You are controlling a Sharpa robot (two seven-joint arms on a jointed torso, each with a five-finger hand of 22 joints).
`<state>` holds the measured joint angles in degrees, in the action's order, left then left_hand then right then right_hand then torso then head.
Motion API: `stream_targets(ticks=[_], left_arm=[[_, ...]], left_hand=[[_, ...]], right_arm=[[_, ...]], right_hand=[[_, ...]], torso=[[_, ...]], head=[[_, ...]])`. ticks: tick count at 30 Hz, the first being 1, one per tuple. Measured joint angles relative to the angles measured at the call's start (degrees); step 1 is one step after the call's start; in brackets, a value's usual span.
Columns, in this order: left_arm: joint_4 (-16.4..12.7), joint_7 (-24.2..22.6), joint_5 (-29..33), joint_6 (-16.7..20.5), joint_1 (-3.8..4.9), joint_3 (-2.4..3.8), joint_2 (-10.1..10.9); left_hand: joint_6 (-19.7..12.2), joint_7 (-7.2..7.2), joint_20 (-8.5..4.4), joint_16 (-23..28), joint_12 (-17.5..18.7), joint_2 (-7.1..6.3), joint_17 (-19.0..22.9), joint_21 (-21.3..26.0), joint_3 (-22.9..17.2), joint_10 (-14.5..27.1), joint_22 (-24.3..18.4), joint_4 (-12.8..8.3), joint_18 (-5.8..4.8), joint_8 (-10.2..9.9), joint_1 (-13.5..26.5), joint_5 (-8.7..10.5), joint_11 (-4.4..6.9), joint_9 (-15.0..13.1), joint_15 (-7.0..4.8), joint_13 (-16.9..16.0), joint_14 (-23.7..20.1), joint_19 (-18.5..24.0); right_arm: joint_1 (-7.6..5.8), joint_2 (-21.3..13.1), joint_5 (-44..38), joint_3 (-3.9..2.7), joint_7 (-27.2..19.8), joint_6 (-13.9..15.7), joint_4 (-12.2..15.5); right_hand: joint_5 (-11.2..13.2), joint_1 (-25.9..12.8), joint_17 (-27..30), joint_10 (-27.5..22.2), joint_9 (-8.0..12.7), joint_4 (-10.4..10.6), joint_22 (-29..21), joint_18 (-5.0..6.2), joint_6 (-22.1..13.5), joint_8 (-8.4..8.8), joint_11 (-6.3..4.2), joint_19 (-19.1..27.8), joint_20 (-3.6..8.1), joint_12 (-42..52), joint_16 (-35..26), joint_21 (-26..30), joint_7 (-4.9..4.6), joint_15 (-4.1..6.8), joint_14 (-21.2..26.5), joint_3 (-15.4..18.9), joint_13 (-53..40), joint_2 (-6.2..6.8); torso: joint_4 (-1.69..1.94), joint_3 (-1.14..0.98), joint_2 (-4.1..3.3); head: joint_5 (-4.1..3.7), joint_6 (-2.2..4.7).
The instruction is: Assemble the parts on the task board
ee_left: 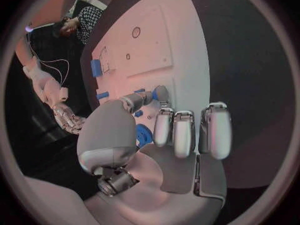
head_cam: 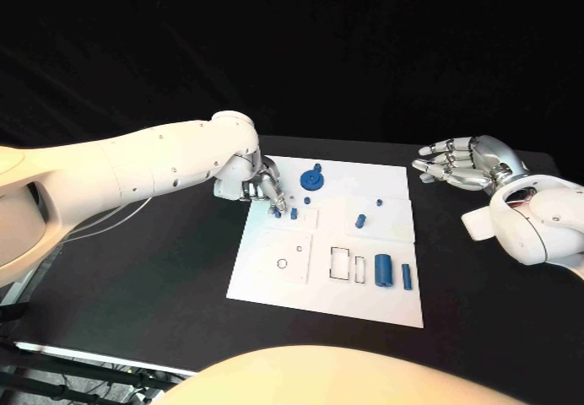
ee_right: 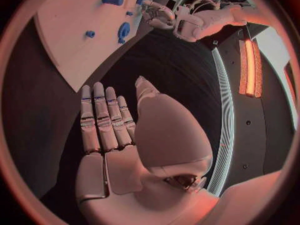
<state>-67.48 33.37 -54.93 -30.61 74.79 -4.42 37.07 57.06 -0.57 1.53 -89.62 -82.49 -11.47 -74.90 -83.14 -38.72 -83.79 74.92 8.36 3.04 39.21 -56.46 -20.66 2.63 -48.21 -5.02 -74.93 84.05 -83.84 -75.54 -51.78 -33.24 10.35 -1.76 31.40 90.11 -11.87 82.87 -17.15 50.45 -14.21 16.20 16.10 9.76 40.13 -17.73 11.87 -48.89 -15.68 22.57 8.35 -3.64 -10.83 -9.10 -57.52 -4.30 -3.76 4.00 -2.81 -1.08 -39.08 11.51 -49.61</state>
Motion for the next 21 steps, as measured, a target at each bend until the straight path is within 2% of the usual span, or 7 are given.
stream_targets(ticks=[9,11,16,21], left_arm=[[-0.4,0.0,-0.2,0.9,-0.25,-0.03,0.7],[-0.7,-0.1,-0.2,1.3,-0.31,0.00,0.9],[-1.2,-0.4,-0.2,2.4,-0.44,0.11,1.4],[-1.9,-0.8,-0.3,4.2,-0.57,0.40,2.4]], left_hand=[[0.3,0.04,-0.04,0.0,1.0,-0.66,0.0,0.2,8.9,0.0,0.0,4.5,0.00,-0.3,0.6,1.18,0.00,0.2,0.00,0.0,0.0,0.0],[0.0,-0.23,-0.22,0.0,1.1,-0.66,0.0,0.4,11.0,0.0,0.0,6.0,-0.01,-0.4,0.6,2.45,0.00,0.2,0.00,0.0,0.0,0.2],[-0.3,-0.54,-0.22,0.0,1.5,-0.84,0.0,0.4,12.9,0.2,0.0,7.6,-0.01,-0.7,0.5,4.29,-0.20,0.2,0.00,0.0,0.0,0.2],[-0.7,-0.98,-0.22,0.0,2.2,-0.98,0.0,0.9,13.8,0.7,0.0,8.0,-0.01,-1.1,0.3,4.71,-0.19,0.2,0.01,0.5,0.0,0.2]], right_arm=[[0.00,0.0,0.0,0.00,0.0,0.0,0.0],[0.00,0.0,0.0,0.00,0.0,0.0,0.0],[0.01,0.0,0.0,0.00,0.0,0.0,0.0],[0.02,0.0,0.0,0.00,0.0,0.0,0.0]], right_hand=[[0.0,0.0,0.0,0.0,0.0,0.0,0.0,0.00,0.0,0.00,0.00,0.0,0.00,0.0,0.0,0.0,0.00,0.00,0.0,0.0,0.0,0.00],[0.0,0.0,0.0,0.0,0.0,0.0,0.0,0.00,0.0,0.00,0.00,0.0,0.00,0.0,0.0,0.0,0.00,0.00,0.0,0.0,0.0,0.00],[0.0,0.0,0.0,0.0,0.0,0.0,0.0,0.00,0.0,0.00,0.00,0.0,0.00,0.0,0.0,0.0,0.00,0.00,0.0,0.0,0.0,0.00],[0.0,0.0,0.0,0.0,0.0,0.0,0.0,0.00,0.0,0.00,0.00,0.0,0.00,0.0,0.0,0.0,0.00,0.00,0.0,0.0,0.0,0.00]], torso=[[-0.03,0.00,0.00],[-0.03,0.00,0.00],[-0.04,0.00,0.01],[-0.04,0.01,0.01]], head=[[-0.01,0.17],[-0.05,0.22],[-0.07,0.29],[-0.16,0.43]])
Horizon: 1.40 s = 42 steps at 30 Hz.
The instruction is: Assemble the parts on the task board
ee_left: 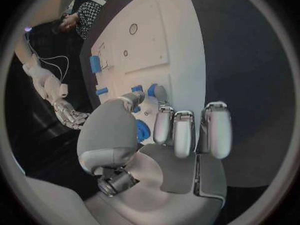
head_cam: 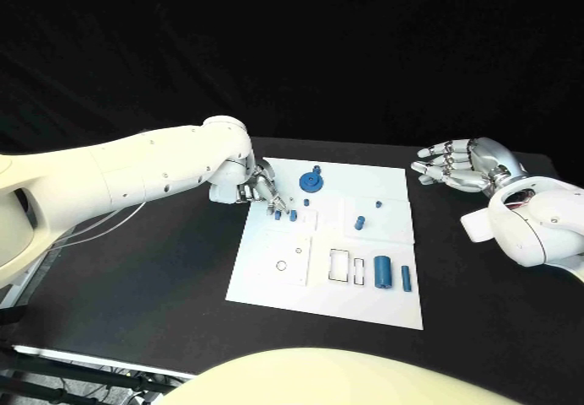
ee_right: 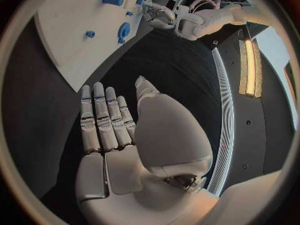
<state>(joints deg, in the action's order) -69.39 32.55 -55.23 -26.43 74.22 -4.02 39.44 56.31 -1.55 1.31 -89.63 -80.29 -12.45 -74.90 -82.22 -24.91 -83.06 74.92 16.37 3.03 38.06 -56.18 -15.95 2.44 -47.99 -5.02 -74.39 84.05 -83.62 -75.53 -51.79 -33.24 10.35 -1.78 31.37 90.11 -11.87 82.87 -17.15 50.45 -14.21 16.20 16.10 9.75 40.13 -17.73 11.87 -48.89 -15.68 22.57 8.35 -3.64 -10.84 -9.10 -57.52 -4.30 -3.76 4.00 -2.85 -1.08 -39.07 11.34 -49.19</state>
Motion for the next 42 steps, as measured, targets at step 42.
stream_targets(ticks=[42], left_arm=[[-6.7,-35.9,-13.9,37.5,-5.85,1.10,2.0]], left_hand=[[-15.6,-6.64,6.97,26.2,45.1,-2.88,30.1,32.1,-5.4,42.5,-35.1,-7.3,6.73,-14.0,-26.1,-0.43,-9.61,18.7,8.21,53.4,-24.4,27.0]], right_arm=[[0.22,-0.4,0.0,0.00,-0.1,-0.1,-0.5]], right_hand=[[0.0,0.2,0.3,0.0,0.1,-0.2,-0.6,0.00,0.0,-0.23,0.00,0.0,0.00,0.2,0.0,0.0,0.00,0.00,0.0,0.2,0.0,-0.23]], torso=[[0.05,0.02,0.02]], head=[[-1.87,2.62]])
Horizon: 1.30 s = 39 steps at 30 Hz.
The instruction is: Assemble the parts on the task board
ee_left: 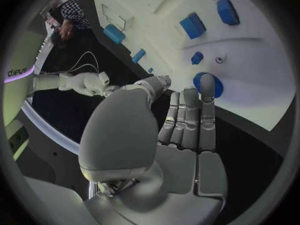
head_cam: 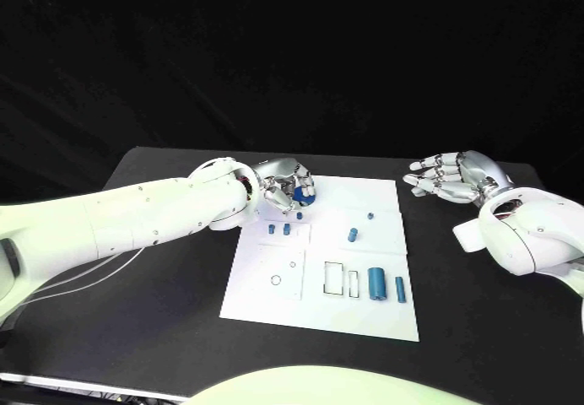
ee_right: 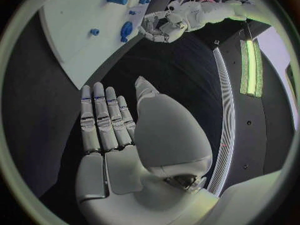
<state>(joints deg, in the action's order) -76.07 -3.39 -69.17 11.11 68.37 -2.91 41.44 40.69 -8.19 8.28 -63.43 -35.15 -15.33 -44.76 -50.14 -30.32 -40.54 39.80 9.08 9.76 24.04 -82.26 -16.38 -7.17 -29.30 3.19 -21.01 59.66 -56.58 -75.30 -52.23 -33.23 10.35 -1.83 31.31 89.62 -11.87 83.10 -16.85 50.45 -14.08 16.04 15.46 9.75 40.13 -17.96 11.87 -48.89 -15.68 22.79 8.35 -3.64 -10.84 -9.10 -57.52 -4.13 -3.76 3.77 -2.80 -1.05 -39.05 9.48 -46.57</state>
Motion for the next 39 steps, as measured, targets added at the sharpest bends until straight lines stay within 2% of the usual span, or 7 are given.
stream_targets(ticks=[5,10,13,24,26,28,39], left_arm=[[1.2,0.3,-4.5,-1.0,-0.12,-0.32,-1.0],[1.4,1.5,-8.2,-3.2,-0.15,-0.50,-1.5],[1.6,2.4,-10.0,-4.5,-0.16,-0.55,-1.6],[1.7,4.2,-12.8,-7.2,-0.17,-0.60,-2.2],[1.8,4.4,-13.0,-7.3,-0.17,-0.60,-2.4],[1.9,4.5,-13.2,-7.3,-0.17,-0.60,-2.5],[2.5,5.3,-13.6,-7.7,-0.17,-0.60,-2.9]], left_hand=[[0.3,0.30,0.00,-1.3,0.1,-0.61,0.7,-0.2,2.5,-0.1,0.3,0.4,0.00,-0.3,0.6,0.25,0.13,1.0,-0.20,1.0,-0.2,0.0],[1.9,0.60,0.00,-3.9,-1.0,-0.61,0.7,-0.6,6.3,-1.4,0.7,1.3,-0.01,-0.7,0.6,0.55,0.71,2.3,-0.57,2.1,0.2,0.0],[2.4,0.69,0.00,-4.8,-1.4,-0.61,0.2,-0.6,7.0,-1.8,0.8,1.8,-0.01,-0.7,0.6,0.55,0.69,2.8,-0.53,2.2,0.8,0.0],[4.0,0.54,0.00,-7.1,-2.3,-0.10,-0.9,-1.3,7.5,-3.6,1.3,2.3,-0.01,-1.1,-0.3,0.55,0.72,3.8,-0.57,2.9,2.2,0.0],[4.8,0.72,-0.21,-8.1,-2.3,0.44,-1.4,-1.7,7.0,-4.4,1.7,2.7,-0.02,-1.4,-1.3,0.55,0.74,4.2,-0.62,3.4,2.9,-0.2],[5.0,0.52,-0.22,-8.2,-2.3,0.17,-1.4,-1.7,6.4,-4.5,1.9,2.5,-0.02,-1.5,-1.5,0.55,0.82,4.5,-0.62,3.7,2.9,-0.2],[6.5,0.50,-0.21,-9.1,-1.6,1.24,-0.2,-2.9,3.7,-5.3,2.8,2.2,-0.02,-2.0,-3.6,0.55,0.72,5.5,-0.62,5.1,2.9,-0.2]], right_arm=[[0.04,0.0,0.0,0.00,0.0,0.0,0.0],[0.05,0.1,0.0,0.00,0.0,0.0,-0.1],[0.08,0.1,0.0,0.00,0.0,0.0,-0.1],[0.11,0.2,0.0,0.00,0.0,0.0,-0.1],[0.11,0.2,0.0,0.00,0.0,0.0,-0.1],[0.11,0.2,0.0,0.00,0.0,0.0,-0.1],[0.11,0.2,0.0,0.00,0.0,0.0,0.0]], right_hand=[[0.0,0.0,0.1,0.0,0.1,0.0,-0.1,0.00,0.0,0.00,0.00,0.0,0.00,0.0,0.0,0.0,0.00,0.00,0.0,0.0,0.0,0.00],[0.0,0.0,0.1,0.0,0.1,0.0,-0.1,0.00,0.0,0.00,0.00,0.0,0.00,0.0,0.0,0.0,0.00,0.00,0.0,0.0,0.0,0.00],[0.0,0.0,0.1,0.0,0.1,0.0,-0.1,0.00,0.0,0.00,0.00,0.0,0.00,0.0,0.0,0.0,0.00,0.01,-0.4,0.0,0.0,0.00],[0.0,0.0,0.1,0.0,0.1,0.0,-0.1,0.00,0.0,0.00,0.00,0.0,0.00,0.0,0.0,0.0,0.00,0.01,-0.4,0.0,0.0,0.00],[0.0,0.0,0.1,0.0,0.1,0.0,-0.1,0.00,0.0,0.00,0.00,0.0,0.00,0.0,0.0,0.0,0.00,0.01,-0.4,0.0,0.0,0.00],[0.0,0.0,0.1,0.0,0.1,0.0,-0.1,0.00,0.0,0.00,0.00,0.0,0.00,0.0,0.0,0.0,0.00,0.01,-0.4,0.0,0.0,0.00],[0.0,0.0,0.1,0.0,0.1,0.0,-0.2,0.00,0.0,0.00,0.00,0.0,0.00,0.0,0.0,0.0,0.00,0.01,-0.4,0.0,0.0,0.00]], torso=[[-0.01,0.00,-0.01],[-0.02,0.00,-0.02],[-0.04,0.00,-0.03],[-0.07,-0.03,-0.07],[-0.07,-0.07,-0.07],[-0.08,-0.07,-0.08],[-0.07,-0.10,-0.06]], head=[[-0.03,-0.11],[-0.03,-0.23],[-0.03,-0.25],[-0.13,-0.22],[-0.12,-0.20],[-0.12,-0.16],[-0.19,-0.19]])
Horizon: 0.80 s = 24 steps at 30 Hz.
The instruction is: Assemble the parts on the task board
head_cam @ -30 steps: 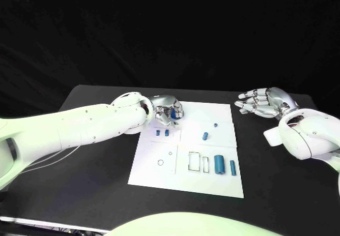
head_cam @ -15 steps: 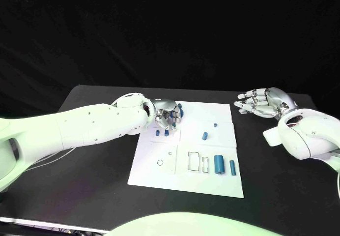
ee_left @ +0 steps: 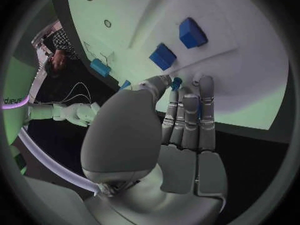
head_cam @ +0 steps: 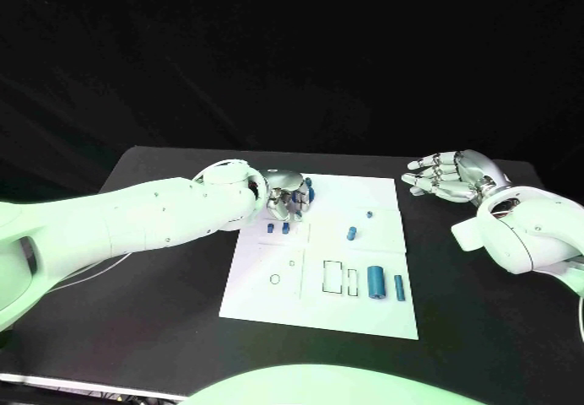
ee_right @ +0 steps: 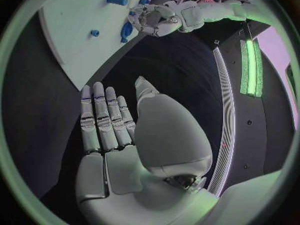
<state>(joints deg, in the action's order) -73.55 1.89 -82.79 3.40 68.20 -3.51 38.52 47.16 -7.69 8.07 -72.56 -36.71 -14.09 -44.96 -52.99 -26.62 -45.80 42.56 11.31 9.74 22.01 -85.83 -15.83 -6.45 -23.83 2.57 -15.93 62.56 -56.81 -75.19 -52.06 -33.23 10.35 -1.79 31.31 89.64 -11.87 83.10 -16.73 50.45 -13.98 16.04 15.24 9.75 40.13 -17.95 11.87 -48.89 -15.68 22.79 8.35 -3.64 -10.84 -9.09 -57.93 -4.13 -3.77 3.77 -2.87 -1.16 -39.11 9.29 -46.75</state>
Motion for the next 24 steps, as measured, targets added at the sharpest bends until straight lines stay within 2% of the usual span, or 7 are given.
stream_targets(ticks=[17,21,24], left_arm=[[0.4,0.8,-0.1,-1.4,0.15,0.15,-0.3],[0.4,0.8,0.0,-1.5,0.15,0.15,-0.3],[0.5,0.8,0.0,-1.5,0.11,0.09,-0.3]], left_hand=[[1.4,0.04,0.01,-1.3,1.1,-0.14,0.1,-1.3,-2.3,-1.2,1.3,-0.7,0.01,-0.8,-0.3,0.00,-0.09,0.8,0.00,1.5,0.0,0.4],[3.0,0.11,0.01,-2.9,1.2,0.09,-1.7,-2.7,-2.8,-3.3,2.5,-1.3,0.00,-0.8,-0.5,0.00,0.43,0.9,-0.33,2.0,1.8,0.4],[4.7,0.30,-0.89,-4.7,0.9,0.71,-4.0,-4.7,-3.2,-5.8,4.8,-1.7,0.00,-0.8,-0.5,0.00,1.43,0.9,-1.10,2.1,4.0,-0.6]], right_arm=[[0.00,0.0,0.0,0.00,0.0,0.0,0.1],[0.00,0.0,0.0,0.00,0.0,0.0,0.1],[0.00,0.0,0.0,0.00,0.0,0.0,0.1]], right_hand=[[0.0,0.0,0.0,0.0,0.0,0.0,0.0,0.00,0.0,0.00,0.00,0.0,0.00,0.0,0.0,0.0,0.00,0.00,0.0,0.0,0.0,0.00],[0.0,0.0,0.0,0.0,0.0,0.0,0.0,0.00,0.0,0.00,0.00,0.0,0.00,0.0,0.0,0.0,0.00,0.00,0.0,0.0,0.0,0.00],[0.0,0.0,0.0,0.0,0.0,0.0,0.0,0.00,0.0,0.00,0.00,0.0,0.00,0.0,0.0,0.0,0.00,0.00,0.0,0.0,0.0,0.00]], torso=[[0.06,0.09,0.04],[0.06,0.09,0.04],[0.07,0.09,0.04]], head=[[0.02,-0.11],[0.03,-0.13],[0.03,-0.14]])
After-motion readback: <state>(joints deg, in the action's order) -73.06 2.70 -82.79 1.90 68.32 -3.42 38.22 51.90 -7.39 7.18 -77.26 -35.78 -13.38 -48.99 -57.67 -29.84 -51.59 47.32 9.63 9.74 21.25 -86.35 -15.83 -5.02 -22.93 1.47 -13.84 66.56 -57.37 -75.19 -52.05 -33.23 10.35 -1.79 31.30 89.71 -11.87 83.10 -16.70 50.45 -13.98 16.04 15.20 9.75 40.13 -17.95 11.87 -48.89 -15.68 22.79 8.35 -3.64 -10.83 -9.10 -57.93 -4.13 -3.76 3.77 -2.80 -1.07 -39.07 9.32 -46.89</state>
